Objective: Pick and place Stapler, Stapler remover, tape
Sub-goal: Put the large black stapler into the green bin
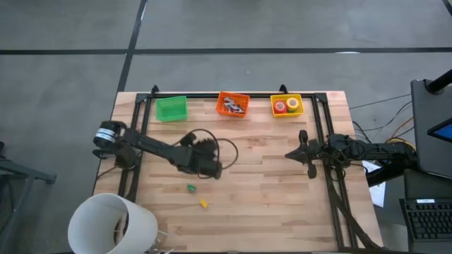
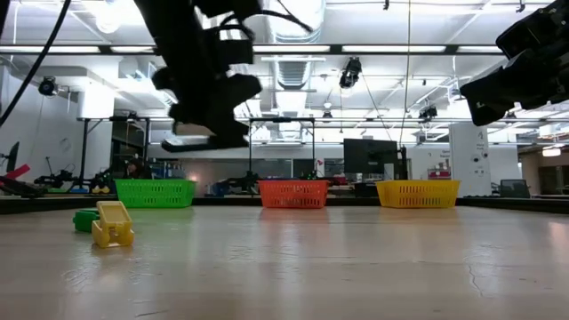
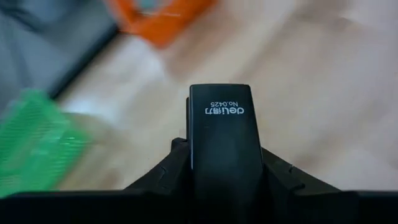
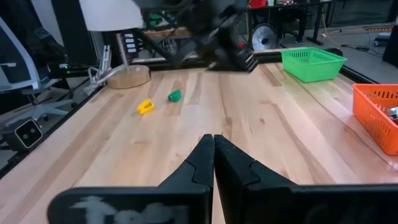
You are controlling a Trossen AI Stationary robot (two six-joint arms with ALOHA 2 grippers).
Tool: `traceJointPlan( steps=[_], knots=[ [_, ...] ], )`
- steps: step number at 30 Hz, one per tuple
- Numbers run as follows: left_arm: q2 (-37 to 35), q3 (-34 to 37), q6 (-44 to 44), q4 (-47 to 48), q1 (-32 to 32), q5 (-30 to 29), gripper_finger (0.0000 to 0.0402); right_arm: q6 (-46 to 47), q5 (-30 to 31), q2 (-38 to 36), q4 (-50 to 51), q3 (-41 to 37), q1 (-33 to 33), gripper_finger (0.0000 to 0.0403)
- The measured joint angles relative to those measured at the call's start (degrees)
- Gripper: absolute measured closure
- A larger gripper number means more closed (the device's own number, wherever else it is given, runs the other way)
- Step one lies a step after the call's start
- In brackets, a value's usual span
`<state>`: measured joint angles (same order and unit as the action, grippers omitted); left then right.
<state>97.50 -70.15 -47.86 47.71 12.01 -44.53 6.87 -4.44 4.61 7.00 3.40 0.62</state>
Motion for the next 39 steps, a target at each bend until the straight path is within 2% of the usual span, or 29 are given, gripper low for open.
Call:
traceJointPlan(
  steps=[5,10,15,20,28,32,36,39],
  knots=[
    [-4.2,1.6,-1.6,7.7,-4.5,-6.4,0.0268,0.0,0.0,0.0,0.0,0.0,0.0,0.0394],
    [-9.1,5.6,0.5,8.3,-10.9,-9.2,0.0263,0.0,0.0,0.0,0.0,0.0,0.0,0.0394],
    [-12.7,10.4,0.9,7.2,-18.5,-10.2,0.0272,0.0,0.0,0.0,0.0,0.0,0.0,0.0394],
    [-14.2,16.0,1.7,0.7,-24.2,-12.6,0.0266,0.0,0.0,0.0,0.0,0.0,0.0,0.0394],
    [-13.7,23.1,15.5,-18.5,-28.0,-17.3,0.0272,0.0,0.0,0.0,0.0,0.0,0.0,0.0394],
    [-13.7,24.5,28.9,-29.0,-28.0,-17.6,0.0268,0.0,0.0,0.0,0.0,0.0,0.0,0.0394],
    [-13.1,24.5,42.0,-32.9,-28.7,-19.8,0.0268,0.0,0.0,0.0,0.0,0.0,0.0,0.0394],
    [-12.6,24.2,45.4,-33.2,-30.6,-20.1,0.0268,0.0,0.0,0.0,0.0,0.0,0.0,0.0394]
  ],
)
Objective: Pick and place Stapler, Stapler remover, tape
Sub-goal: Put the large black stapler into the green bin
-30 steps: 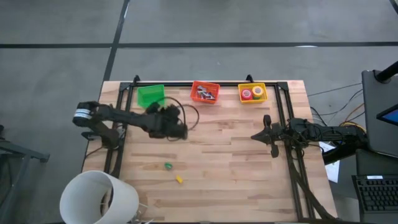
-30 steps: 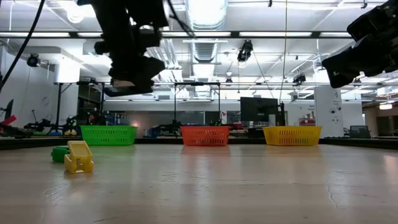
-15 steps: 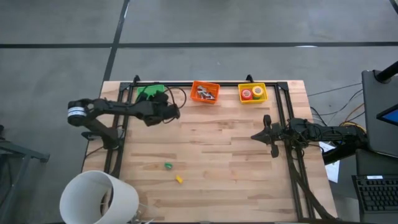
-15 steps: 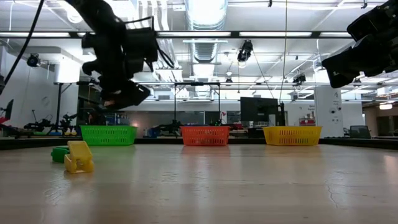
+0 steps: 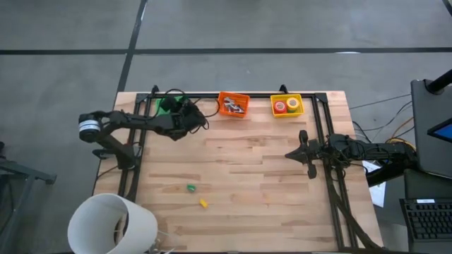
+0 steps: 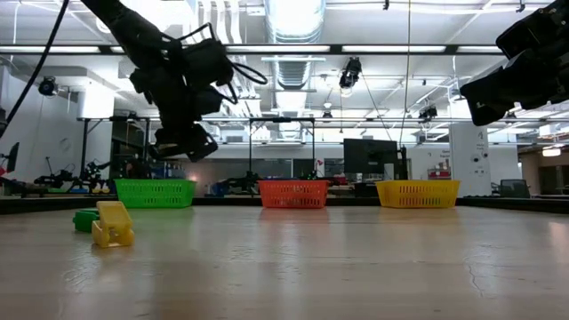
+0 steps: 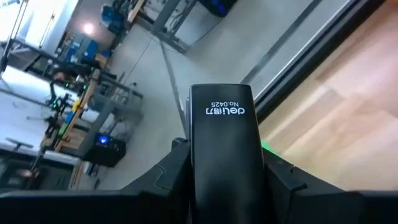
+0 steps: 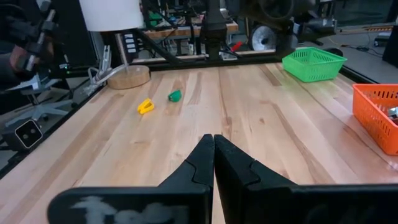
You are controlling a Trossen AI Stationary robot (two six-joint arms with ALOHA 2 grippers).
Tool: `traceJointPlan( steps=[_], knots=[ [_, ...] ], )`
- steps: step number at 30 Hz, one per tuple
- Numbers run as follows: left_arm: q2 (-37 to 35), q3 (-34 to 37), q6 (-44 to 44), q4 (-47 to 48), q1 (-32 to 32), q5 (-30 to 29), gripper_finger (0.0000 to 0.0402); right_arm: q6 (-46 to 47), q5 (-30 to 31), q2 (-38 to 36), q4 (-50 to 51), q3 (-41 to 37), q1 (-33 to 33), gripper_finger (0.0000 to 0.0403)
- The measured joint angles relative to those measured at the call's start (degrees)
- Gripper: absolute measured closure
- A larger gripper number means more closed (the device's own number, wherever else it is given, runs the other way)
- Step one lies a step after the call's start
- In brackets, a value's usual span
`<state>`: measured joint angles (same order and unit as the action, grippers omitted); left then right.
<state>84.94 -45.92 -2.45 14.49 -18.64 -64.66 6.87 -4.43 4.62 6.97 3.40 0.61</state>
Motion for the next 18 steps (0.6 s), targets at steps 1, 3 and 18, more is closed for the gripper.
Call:
traceJointPlan(
  steps=[1,3,18],
  knots=[
    [0.3,0.0,0.1,-0.2,-0.8,0.0,0.0268,0.0,0.0,0.0,0.0,0.0,0.0,0.0394],
    [1.0,0.2,0.5,-0.8,-2.4,0.5,0.0267,0.0,0.0,0.0,0.0,0.0,0.0,0.0394],
    [6.6,0.2,5.0,-1.0,-10.0,4.8,0.0261,0.0,0.0,0.0,0.0,0.0,0.0,0.0394]
  ],
)
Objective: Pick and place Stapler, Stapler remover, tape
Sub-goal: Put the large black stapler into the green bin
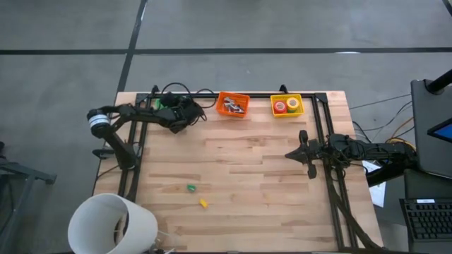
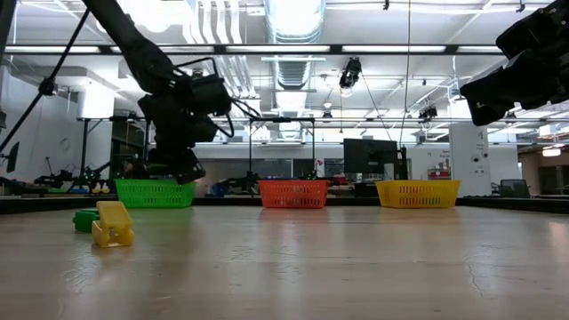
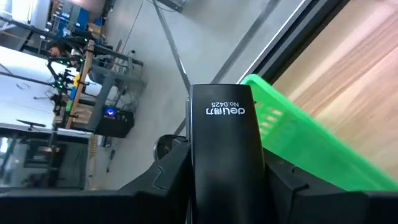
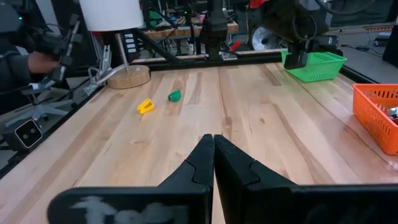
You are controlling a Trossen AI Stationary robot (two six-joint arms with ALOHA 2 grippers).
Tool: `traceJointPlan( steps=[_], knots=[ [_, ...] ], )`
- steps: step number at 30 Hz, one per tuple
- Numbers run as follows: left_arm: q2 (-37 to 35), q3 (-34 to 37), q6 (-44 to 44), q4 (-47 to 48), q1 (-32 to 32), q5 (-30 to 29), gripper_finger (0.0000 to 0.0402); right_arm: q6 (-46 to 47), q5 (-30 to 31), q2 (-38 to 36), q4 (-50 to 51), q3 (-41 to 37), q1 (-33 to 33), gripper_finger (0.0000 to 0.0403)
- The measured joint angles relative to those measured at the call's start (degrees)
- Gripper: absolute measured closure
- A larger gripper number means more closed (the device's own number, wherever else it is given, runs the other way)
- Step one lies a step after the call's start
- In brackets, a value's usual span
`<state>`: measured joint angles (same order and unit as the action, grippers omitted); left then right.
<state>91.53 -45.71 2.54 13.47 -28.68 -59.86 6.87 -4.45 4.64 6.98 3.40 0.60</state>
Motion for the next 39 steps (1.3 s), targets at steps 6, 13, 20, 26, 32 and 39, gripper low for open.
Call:
traceJointPlan(
  steps=[6,13,20,26,32,39],
  knots=[
    [0.0,0.0,4.6,-2.1,-2.0,0.6,0.0261,0.0,0.0,0.0,0.0,0.0,0.0,0.0394],
    [0.0,0.1,2.5,-2.4,-2.5,3.9,0.0258,0.0,0.0,0.0,0.0,0.0,0.0,0.0394],
    [0.0,0.1,1.9,-2.4,-2.5,3.8,0.0252,0.0,0.0,0.0,0.0,0.0,0.0,0.0394],
    [0.0,0.1,2.9,-2.1,-2.5,3.4,0.0232,0.0,0.0,0.0,0.0,0.0,0.0,0.0394],
    [0.0,0.1,3.3,-2.0,-2.4,1.0,0.0217,0.0,0.0,0.0,0.0,0.0,0.0,0.0394],
    [0.0,0.0,-5.2,-1.9,-1.4,-0.3,0.0216,0.0,0.0,0.0,0.0,0.0,0.0,0.0394]
  ],
)
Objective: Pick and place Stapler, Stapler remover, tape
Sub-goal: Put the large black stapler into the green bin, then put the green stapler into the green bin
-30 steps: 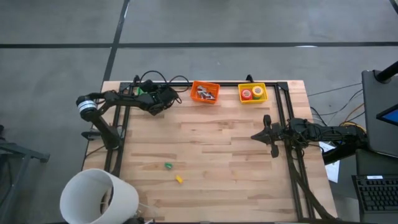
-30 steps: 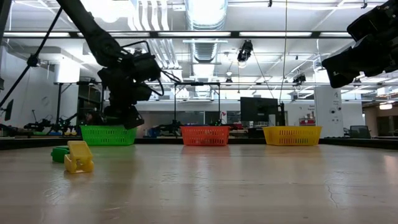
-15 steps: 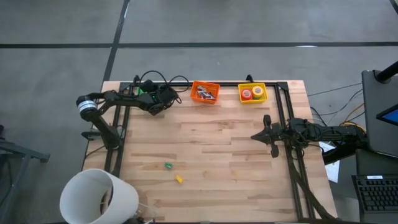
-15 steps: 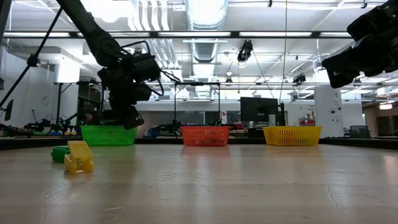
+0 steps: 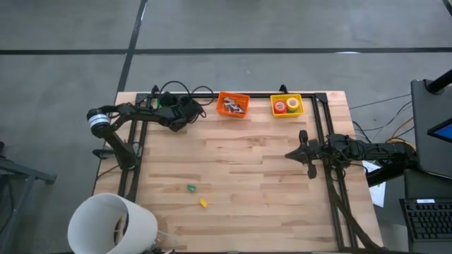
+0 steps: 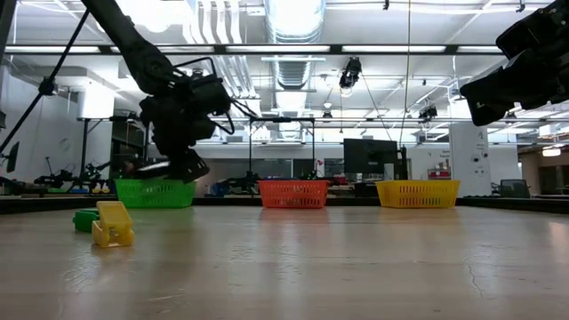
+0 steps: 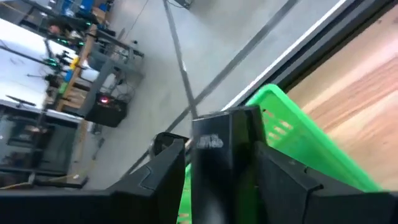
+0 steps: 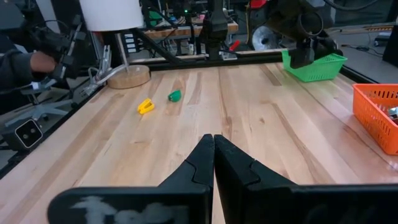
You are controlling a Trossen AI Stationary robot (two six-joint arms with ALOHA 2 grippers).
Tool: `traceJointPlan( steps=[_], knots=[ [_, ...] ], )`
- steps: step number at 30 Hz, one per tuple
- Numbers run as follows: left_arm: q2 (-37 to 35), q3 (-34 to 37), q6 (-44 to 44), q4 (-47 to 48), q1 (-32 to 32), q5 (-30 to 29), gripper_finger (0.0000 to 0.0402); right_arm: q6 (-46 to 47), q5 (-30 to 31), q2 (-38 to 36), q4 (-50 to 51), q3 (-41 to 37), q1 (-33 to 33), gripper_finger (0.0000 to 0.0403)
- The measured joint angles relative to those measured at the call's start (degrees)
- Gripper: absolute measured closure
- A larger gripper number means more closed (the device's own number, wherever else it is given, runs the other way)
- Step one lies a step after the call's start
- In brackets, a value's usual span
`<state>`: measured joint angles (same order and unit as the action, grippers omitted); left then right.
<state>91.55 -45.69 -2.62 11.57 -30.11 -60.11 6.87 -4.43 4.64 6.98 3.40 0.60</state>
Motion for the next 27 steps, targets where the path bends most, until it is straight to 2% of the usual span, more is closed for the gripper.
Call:
traceJointPlan(
  steps=[3,11,15,19,24,27],
  knots=[
    [0.0,0.0,-1.3,0.0,-0.5,4.1,0.0215,0.0,0.0,0.0,0.0,0.0,0.0,0.0394],
    [-0.6,-0.7,-5.3,1.5,0.1,3.2,0.0215,0.0,0.0,0.0,0.0,0.0,0.0,0.0394],
    [-1.9,-2.3,-6.8,4.8,2.6,7.5,0.0215,0.0,0.0,0.0,0.0,0.0,0.0,0.0394],
    [-4.5,-3.8,-7.9,7.6,6.3,18.4,0.0215,0.0,0.0,0.0,0.0,0.0,0.0,0.0394],
    [-7.7,-4.2,-7.4,8.7,11.2,39.6,0.0215,0.0,0.0,0.0,0.0,0.0,0.0,0.0394],
    [-9.2,-4.2,-8.2,8.7,14.7,44.4,0.0215,0.0,0.0,0.0,0.0,0.0,0.0,0.0394]
  ],
)
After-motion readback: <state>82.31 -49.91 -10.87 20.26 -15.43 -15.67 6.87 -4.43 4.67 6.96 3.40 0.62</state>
